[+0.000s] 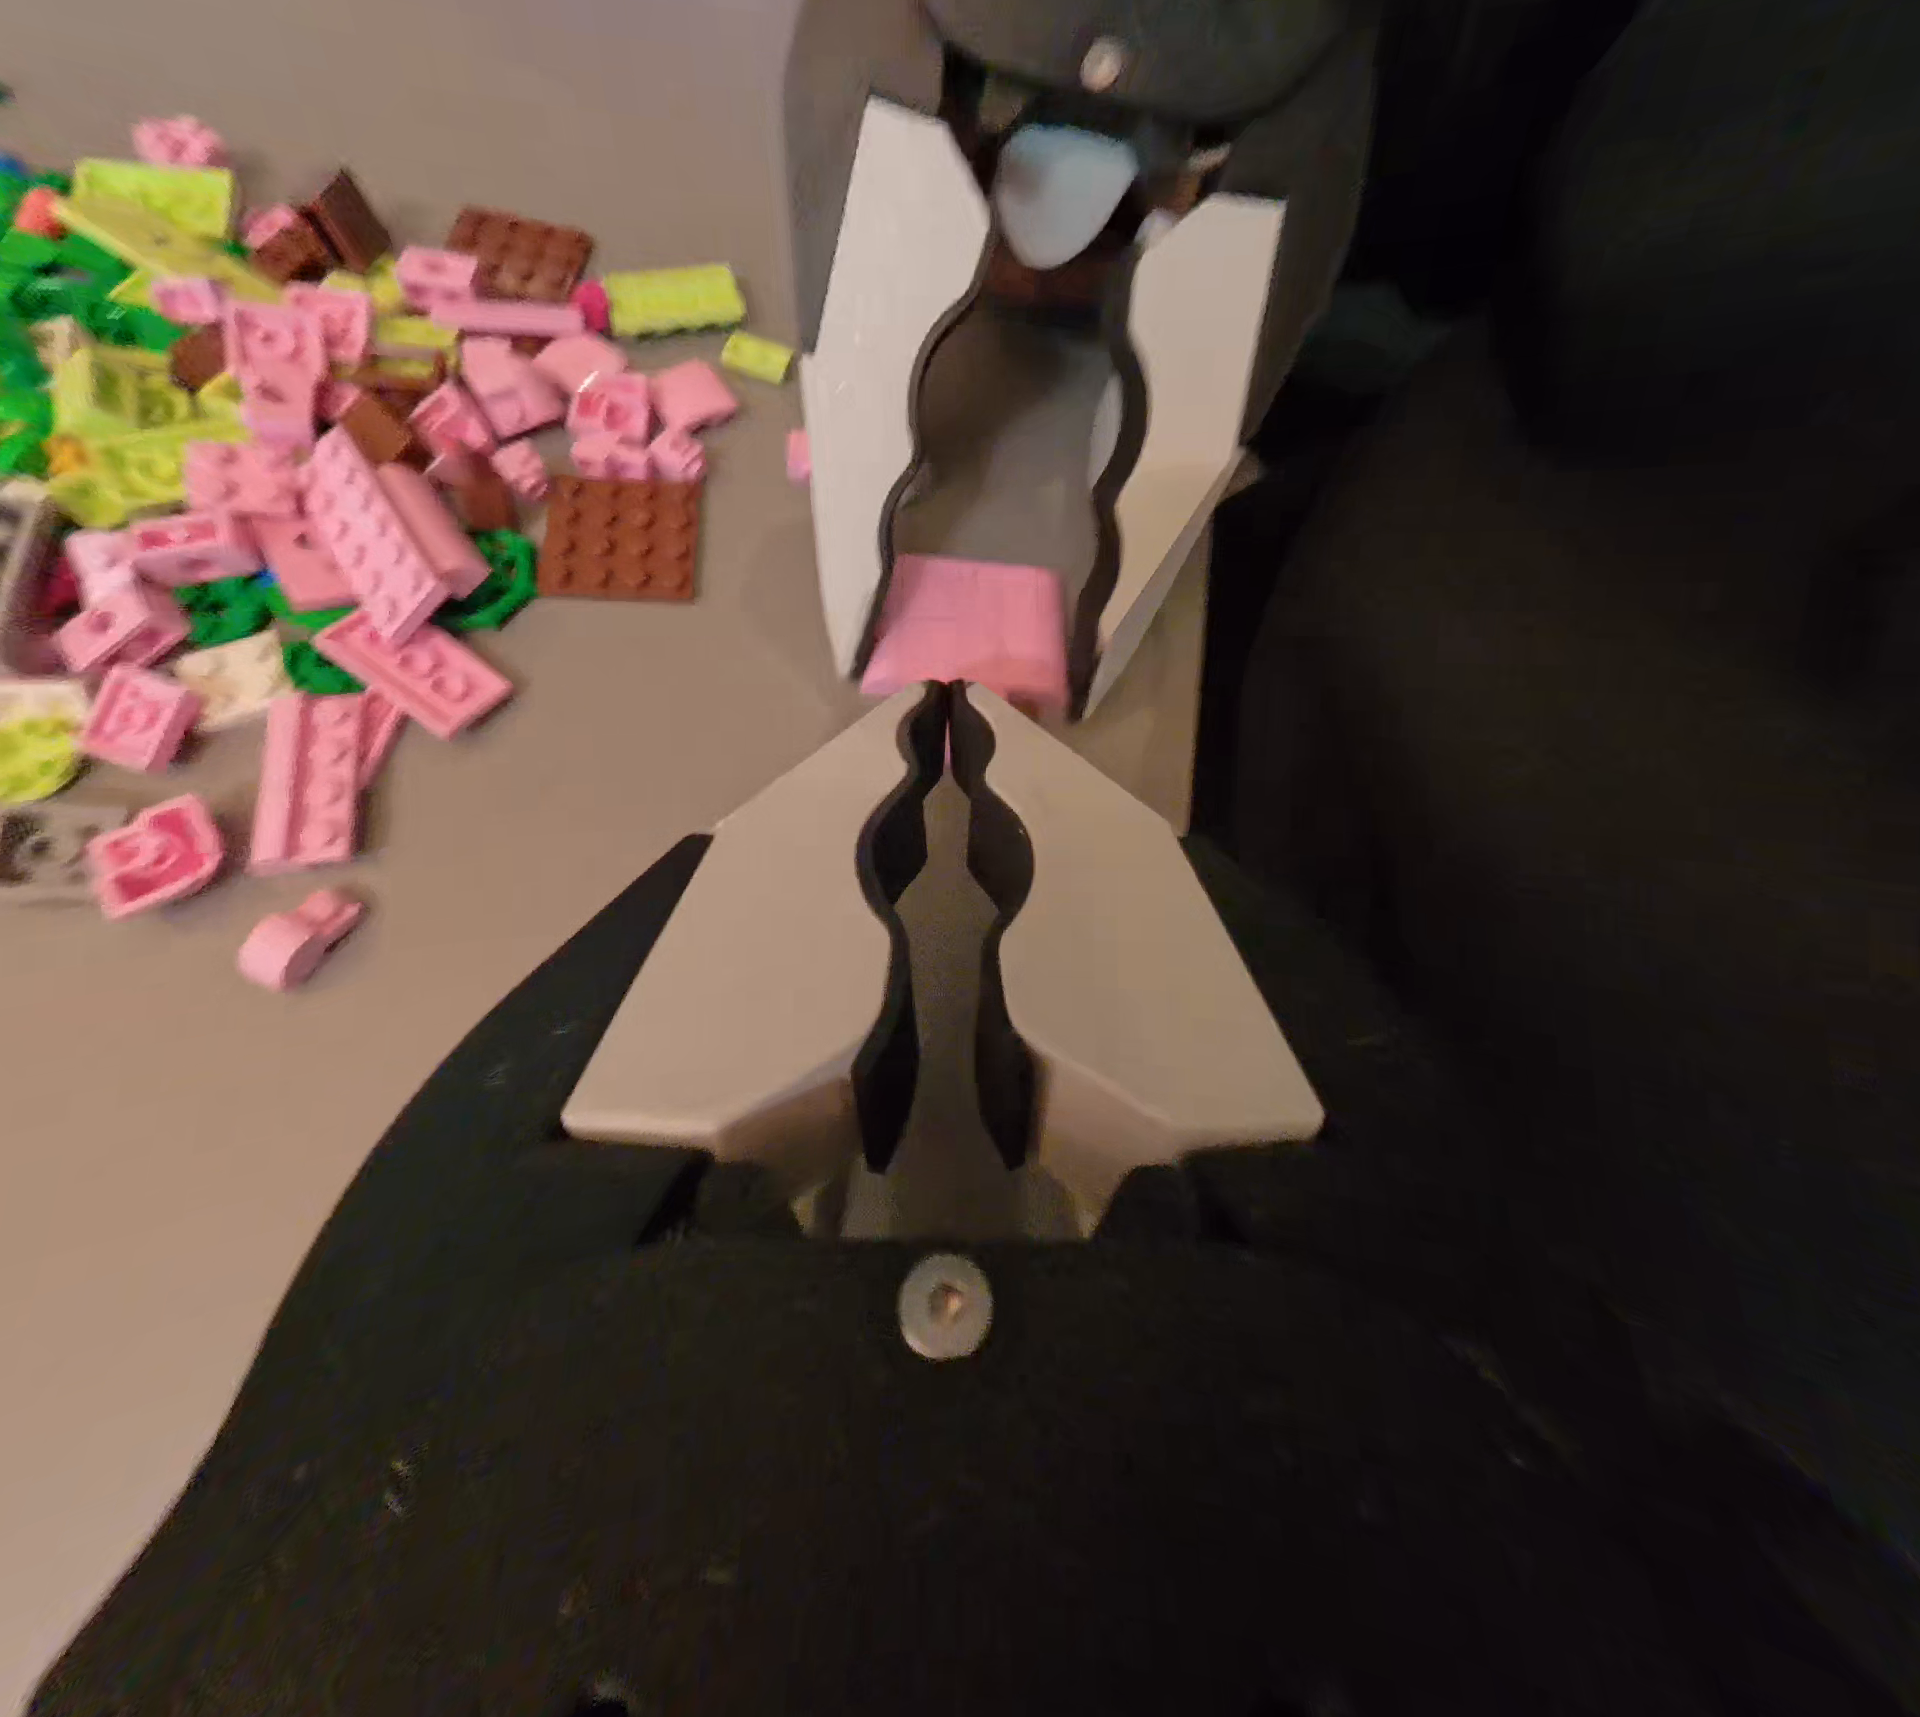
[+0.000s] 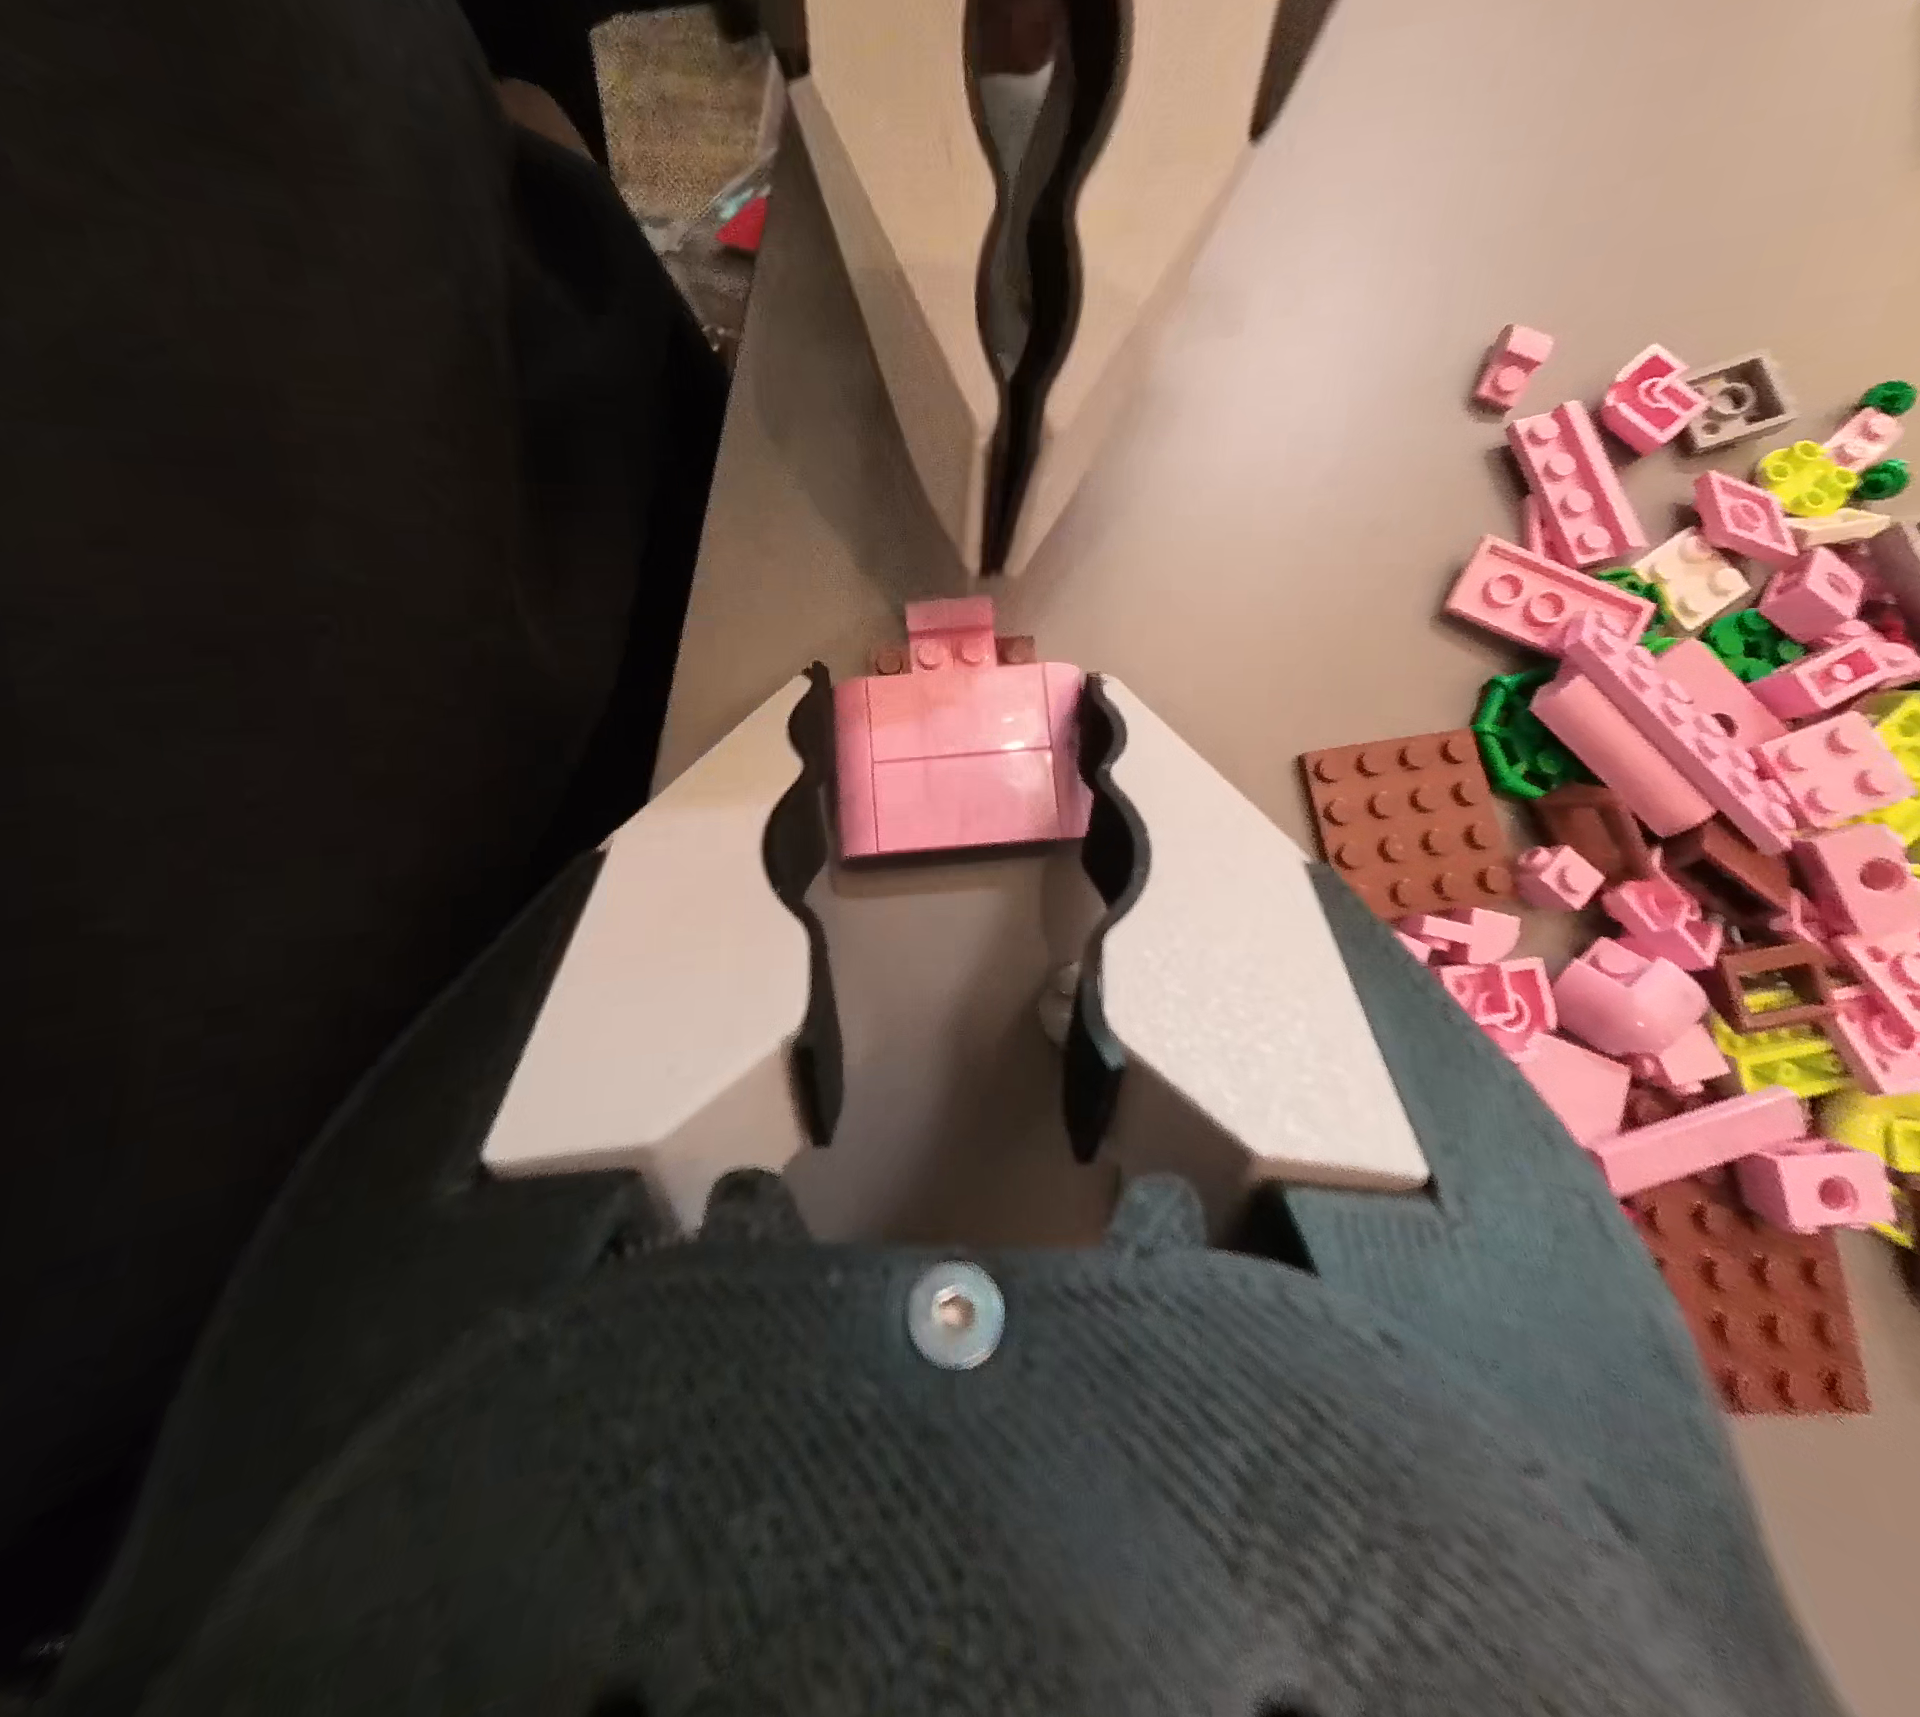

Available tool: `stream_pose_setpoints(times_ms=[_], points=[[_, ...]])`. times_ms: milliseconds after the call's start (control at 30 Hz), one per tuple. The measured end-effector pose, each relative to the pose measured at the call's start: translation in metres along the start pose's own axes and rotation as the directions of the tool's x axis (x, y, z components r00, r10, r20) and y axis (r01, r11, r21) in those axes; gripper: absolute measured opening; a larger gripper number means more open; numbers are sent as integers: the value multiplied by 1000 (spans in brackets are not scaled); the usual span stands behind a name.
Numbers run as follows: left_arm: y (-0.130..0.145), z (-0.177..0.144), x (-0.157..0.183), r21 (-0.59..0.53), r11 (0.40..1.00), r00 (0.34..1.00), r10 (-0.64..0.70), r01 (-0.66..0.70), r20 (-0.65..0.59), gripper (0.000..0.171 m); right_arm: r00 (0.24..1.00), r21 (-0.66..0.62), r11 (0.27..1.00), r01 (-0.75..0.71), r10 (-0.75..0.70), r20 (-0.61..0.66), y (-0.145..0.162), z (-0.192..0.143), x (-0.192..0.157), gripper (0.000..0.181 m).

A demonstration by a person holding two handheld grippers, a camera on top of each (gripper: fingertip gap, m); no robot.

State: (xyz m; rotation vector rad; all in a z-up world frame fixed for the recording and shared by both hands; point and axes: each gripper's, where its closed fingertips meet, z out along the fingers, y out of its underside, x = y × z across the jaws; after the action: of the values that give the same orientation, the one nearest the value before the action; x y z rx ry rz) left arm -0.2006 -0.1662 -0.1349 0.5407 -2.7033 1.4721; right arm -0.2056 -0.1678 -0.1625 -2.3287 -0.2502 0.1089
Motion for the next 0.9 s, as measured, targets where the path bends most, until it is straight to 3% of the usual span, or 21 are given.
stream_pose_setpoints(times_ms=[67,133,167,367,633,900], points=[[15,2,-2,-98,994,998,45,-41,48,7,1000,21,1000,-8,8,-6,-1,0,1,46],[21,8,6,-127,991,998,56,-51,34,35,1000,20,1000,-7,8,-20,-1,0,2,46],[22,11,8,-132,990,998,57,-51,37,42,1000,19,1000,-11,12,-24,-2,1,3,46],[21,19,1,-164,980,986,132,-114,104,13,999,35,999,-19,20,-26,-2,1,4,48],[19,20,2,-169,962,967,232,-212,108,13,1000,31,999,-20,20,-18,-3,2,4,39],[19,19,3,-212,963,977,189,-165,97,12,1000,33,999,3,-2,-18,-2,2,3,39]])
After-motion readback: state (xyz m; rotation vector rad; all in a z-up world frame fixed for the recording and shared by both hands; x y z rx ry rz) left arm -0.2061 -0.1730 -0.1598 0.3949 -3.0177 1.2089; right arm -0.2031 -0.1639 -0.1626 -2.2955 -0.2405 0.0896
